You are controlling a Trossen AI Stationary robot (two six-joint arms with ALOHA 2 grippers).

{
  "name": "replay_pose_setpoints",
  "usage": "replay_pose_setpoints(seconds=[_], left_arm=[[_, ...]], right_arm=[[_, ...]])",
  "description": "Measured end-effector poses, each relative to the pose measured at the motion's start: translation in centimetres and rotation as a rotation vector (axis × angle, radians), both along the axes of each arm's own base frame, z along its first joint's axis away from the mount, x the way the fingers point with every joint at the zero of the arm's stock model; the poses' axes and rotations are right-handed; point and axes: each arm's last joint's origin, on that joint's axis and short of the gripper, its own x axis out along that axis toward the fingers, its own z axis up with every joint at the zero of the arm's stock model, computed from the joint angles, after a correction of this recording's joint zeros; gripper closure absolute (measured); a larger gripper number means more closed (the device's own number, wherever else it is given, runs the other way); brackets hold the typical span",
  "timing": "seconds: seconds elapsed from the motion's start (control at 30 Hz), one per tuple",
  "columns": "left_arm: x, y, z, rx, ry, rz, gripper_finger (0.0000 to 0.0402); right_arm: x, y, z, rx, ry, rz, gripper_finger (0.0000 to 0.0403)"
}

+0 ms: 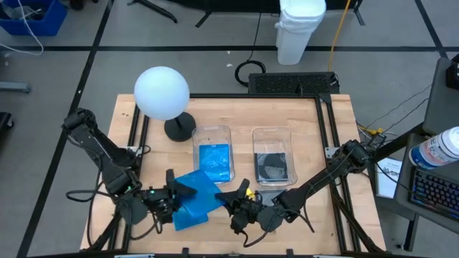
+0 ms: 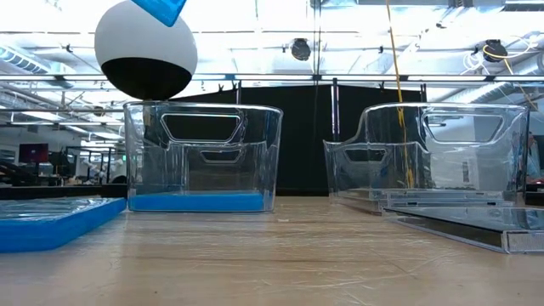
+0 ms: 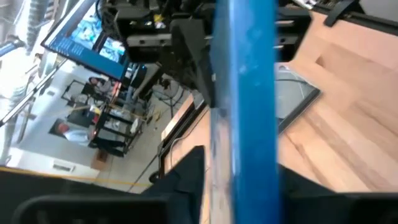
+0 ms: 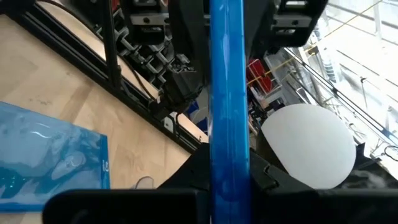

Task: Pick & place jewel cases by type
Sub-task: Put the blue CD case into the left transparent bin

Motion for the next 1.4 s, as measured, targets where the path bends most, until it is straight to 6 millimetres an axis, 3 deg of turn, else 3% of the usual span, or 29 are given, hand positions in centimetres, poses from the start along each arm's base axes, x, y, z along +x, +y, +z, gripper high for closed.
replay_pose_setpoints(seconds=[0.2,0.37,0.5,0.73,0.9,1.07,1.4], left_arm=[[-0.4,-0.4,0.3,0.021,-0.016,-0.034,0.0387],[-1.1,-1.1,0.8,0.040,-0.050,-0.078,0.0375],[-1.8,-2.0,1.3,0.044,-0.084,-0.135,0.0389],[-3.7,-3.6,2.7,0.031,-0.173,-0.237,0.0379],[-4.3,-4.4,3.7,0.002,-0.246,-0.404,0.0390],[-4.0,-4.6,4.3,0.028,-0.303,-0.545,0.0385],[-1.7,-3.3,4.3,0.033,-0.321,-0.565,0.0387]], right_arm=[[0.0,0.0,0.0,-0.003,0.003,0.004,0.0363],[0.0,0.1,0.2,-0.013,0.005,0.044,0.0347],[-0.2,0.9,0.6,0.009,-0.037,0.135,0.0331],[-1.3,2.6,1.5,-0.051,-0.100,0.197,0.0272],[-1.3,3.2,2.1,-0.056,-0.166,0.422,0.0233],[-1.1,3.0,2.8,-0.082,-0.241,0.502,0.0221],[-0.5,2.0,3.2,-0.082,-0.289,0.571,0.0239]])
